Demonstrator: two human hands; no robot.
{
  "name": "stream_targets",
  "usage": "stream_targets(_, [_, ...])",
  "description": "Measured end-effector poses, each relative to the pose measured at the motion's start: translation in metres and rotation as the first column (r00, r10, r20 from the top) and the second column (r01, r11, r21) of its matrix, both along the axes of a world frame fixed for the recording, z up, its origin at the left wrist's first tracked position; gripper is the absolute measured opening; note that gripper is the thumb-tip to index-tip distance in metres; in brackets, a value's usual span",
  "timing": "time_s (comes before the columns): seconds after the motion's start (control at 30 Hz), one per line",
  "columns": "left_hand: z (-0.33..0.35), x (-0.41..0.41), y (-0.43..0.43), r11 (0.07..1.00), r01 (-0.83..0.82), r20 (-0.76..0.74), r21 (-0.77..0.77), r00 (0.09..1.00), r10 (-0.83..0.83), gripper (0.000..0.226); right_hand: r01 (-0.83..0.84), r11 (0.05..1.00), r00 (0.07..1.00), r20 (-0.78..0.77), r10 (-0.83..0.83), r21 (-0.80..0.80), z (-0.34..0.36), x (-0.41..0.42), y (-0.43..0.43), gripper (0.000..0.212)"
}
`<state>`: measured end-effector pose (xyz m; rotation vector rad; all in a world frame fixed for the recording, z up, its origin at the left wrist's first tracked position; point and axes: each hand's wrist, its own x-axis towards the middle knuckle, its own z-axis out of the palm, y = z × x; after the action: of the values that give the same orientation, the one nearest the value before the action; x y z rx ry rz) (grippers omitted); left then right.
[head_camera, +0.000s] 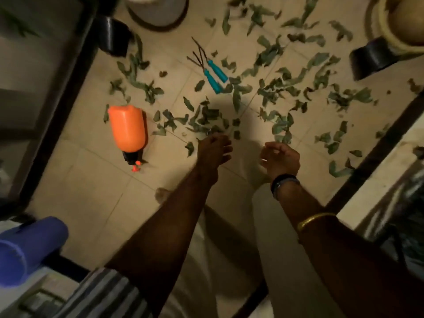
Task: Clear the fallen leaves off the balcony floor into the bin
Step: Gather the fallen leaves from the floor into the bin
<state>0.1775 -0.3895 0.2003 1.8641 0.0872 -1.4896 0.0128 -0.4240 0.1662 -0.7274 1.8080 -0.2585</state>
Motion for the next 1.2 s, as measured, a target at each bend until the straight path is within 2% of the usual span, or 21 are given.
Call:
stream_targets(0.07, [-0.056,-0.012,-0.005,0.998,-0.034,-0.014,0.05,0.999,0.034,0.018,-0.063,0.998,0.994,-0.089,0.064,0.014,-0.069,-0.011,-0.003,0.015])
stream_targets(0.17, [-0.141,-0.03,-0.016,0.995,0.008,-0.039,0.104,0.999,-0.004,0.015,-0.187,0.982,0.969,-0.169,0.183,-0.008,-0.15,-0.016,-0.011,0.018])
stream_targets(0.3, [-0.239,-0.049,-0.031,0.993,0.035,-0.095,0.116,0.995,-0.024,0.017,-0.412,0.911,0.876,-0.26,0.406,0.031,-0.246,-0.024,-0.031,0.021])
stream_targets(0.4, [-0.285,-0.059,-0.032,0.992,0.062,-0.127,0.111,0.991,-0.048,0.016,-0.64,0.768,0.684,-0.475,0.554,-0.026,-0.3,-0.036,-0.027,0.026])
stream_targets(0.47, [-0.31,-0.065,-0.025,0.988,0.085,-0.139,0.13,0.988,-0.066,0.012,-0.766,0.642,0.525,-0.537,0.661,0.041,-0.327,-0.046,-0.021,0.024])
stream_targets(0.5, [-0.319,-0.067,-0.021,0.987,0.089,-0.144,0.134,0.987,-0.069,0.012,-0.8,0.597,0.474,-0.553,0.685,0.055,-0.337,-0.05,-0.019,0.021])
stream_targets(0.57, [-0.33,-0.071,-0.014,0.99,0.056,-0.151,0.132,0.988,-0.036,0.013,-0.841,0.538,0.403,-0.593,0.698,0.062,-0.35,-0.054,-0.018,0.014])
stream_targets(0.63, [-0.334,-0.073,-0.009,0.991,0.018,-0.146,0.129,0.989,0.001,0.015,-0.86,0.507,0.373,-0.607,0.702,0.057,-0.354,-0.053,-0.016,0.014])
stream_targets(0.67, [-0.333,-0.074,-0.007,0.99,0.018,-0.14,0.137,0.99,0.001,0.016,-0.85,0.525,0.401,-0.593,0.699,0.045,-0.354,-0.053,-0.015,0.014])
stream_targets(0.73, [-0.33,-0.076,-0.005,0.989,0.032,-0.146,0.145,0.989,-0.011,0.02,-0.803,0.594,0.525,-0.528,0.667,-0.047,-0.347,-0.047,-0.01,0.014])
stream_targets(0.83, [-0.319,-0.075,-0.008,0.987,0.089,-0.244,0.133,0.968,-0.055,0.033,-0.716,0.646,0.695,-0.347,0.629,-0.264,-0.326,-0.022,0.0,0.022])
stream_targets(0.87, [-0.315,-0.074,-0.011,0.988,0.1,-0.275,0.117,0.959,-0.065,0.032,-0.672,0.68,0.741,-0.266,0.617,-0.293,-0.318,-0.01,0.004,0.022])
stream_targets(0.93, [-0.308,-0.069,-0.016,0.994,0.009,-0.269,0.105,0.963,0.02,0.03,-0.587,0.762,0.805,-0.097,0.585,-0.274,-0.3,0.014,0.006,0.025])
stream_targets(0.97, [-0.307,-0.063,-0.019,0.991,-0.065,-0.216,0.116,0.972,0.089,0.031,-0.559,0.786,0.822,-0.055,0.567,-0.263,-0.293,0.023,0.006,0.023])
stream_targets(1.03, [-0.31,-0.048,-0.022,0.968,-0.197,-0.091,0.158,0.973,0.213,0.031,-0.479,0.82,0.871,-0.056,0.488,-0.313,-0.287,0.034,0.003,0.019])
stream_targets(1.1, [-0.314,-0.031,-0.024,0.937,-0.312,-0.07,0.158,0.943,0.326,0.03,-0.429,0.828,0.903,-0.182,0.388,-0.362,-0.294,0.039,-0.007,0.016])
stream_targets(1.17, [-0.318,-0.018,-0.022,0.946,-0.3,-0.033,0.123,0.951,0.306,0.032,-0.501,0.811,0.852,-0.336,0.401,-0.301,-0.308,0.043,-0.014,0.02])
stream_targets(1.2, [-0.32,-0.012,-0.02,0.96,-0.257,-0.001,0.109,0.966,0.258,0.034,-0.571,0.792,0.799,-0.372,0.473,-0.217,-0.316,0.046,-0.015,0.024])
